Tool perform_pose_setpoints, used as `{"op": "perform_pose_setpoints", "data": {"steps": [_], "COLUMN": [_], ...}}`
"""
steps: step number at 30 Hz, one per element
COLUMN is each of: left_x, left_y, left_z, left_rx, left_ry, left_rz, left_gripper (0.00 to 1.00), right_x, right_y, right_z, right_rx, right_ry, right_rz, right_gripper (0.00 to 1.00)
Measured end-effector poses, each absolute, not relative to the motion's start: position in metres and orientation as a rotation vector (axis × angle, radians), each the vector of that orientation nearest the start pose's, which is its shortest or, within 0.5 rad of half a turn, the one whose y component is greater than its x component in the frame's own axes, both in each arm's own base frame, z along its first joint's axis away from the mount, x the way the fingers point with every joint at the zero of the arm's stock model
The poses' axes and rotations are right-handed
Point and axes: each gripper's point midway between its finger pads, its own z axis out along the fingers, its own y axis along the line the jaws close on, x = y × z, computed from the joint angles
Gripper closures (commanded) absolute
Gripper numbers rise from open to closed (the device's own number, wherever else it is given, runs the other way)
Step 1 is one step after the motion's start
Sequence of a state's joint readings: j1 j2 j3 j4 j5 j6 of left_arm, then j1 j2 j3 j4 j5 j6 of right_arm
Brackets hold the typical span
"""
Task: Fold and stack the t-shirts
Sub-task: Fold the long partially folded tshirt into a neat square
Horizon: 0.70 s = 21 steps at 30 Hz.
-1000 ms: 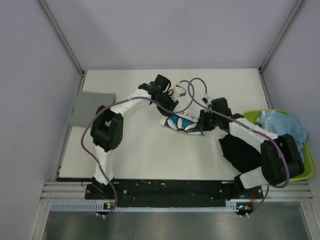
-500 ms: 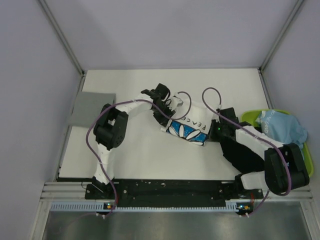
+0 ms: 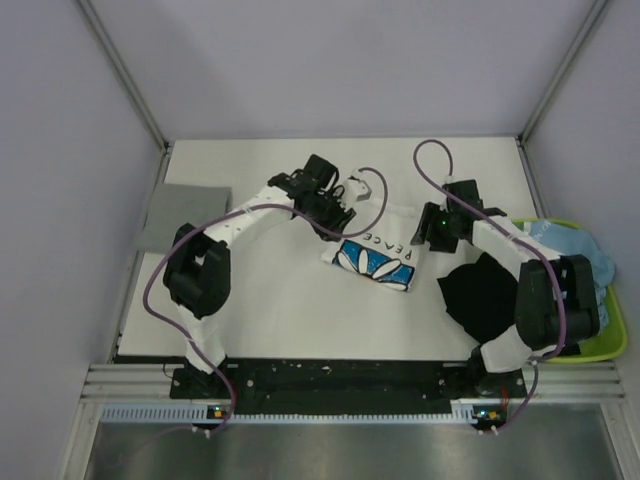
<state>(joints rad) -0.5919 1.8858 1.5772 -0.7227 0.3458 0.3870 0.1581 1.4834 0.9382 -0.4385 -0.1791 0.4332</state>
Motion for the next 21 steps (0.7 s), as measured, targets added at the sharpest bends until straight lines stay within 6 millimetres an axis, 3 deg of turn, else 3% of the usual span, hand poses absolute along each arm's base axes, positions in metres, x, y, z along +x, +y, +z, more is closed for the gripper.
{"op": "perform_pose_setpoints", "data": {"steps": [3, 6, 11, 13, 16, 21], "left_x": [0.341, 0.339, 0.341, 0.345, 0.346, 0.339], "left_y": [-0.297, -0.304, -0.289, -0.285, -0.276, -0.248], "left_z": [0.107, 0.082, 0.03, 0.03, 0.03, 0.037], "left_rx": [1.338, 1.345, 1.321, 1.303, 1.286, 1.28], "left_ry": [2.224, 2.263, 2.4, 2.4, 2.392, 2.436], "left_rz": [-0.544, -0.546, -0.46, -0.434, -0.403, -0.362], "left_gripper": [0.6, 0.62, 0.69, 0.71, 0.69, 0.53], "right_x": [0.334, 0.337, 0.351, 0.357, 0.367, 0.374], "right_y": [0.1, 0.098, 0.106, 0.109, 0.111, 0.115], "right_z": [0.056, 0.042, 0.029, 0.026, 0.026, 0.027], "right_rx": [0.312, 0.343, 0.352, 0.347, 0.343, 0.316], "right_ry": [2.63, 2.654, 2.643, 2.638, 2.624, 2.611], "right_rz": [0.447, 0.46, 0.535, 0.549, 0.564, 0.593], "right_gripper": [0.43, 0.45, 0.67, 0.72, 0.72, 0.64]}}
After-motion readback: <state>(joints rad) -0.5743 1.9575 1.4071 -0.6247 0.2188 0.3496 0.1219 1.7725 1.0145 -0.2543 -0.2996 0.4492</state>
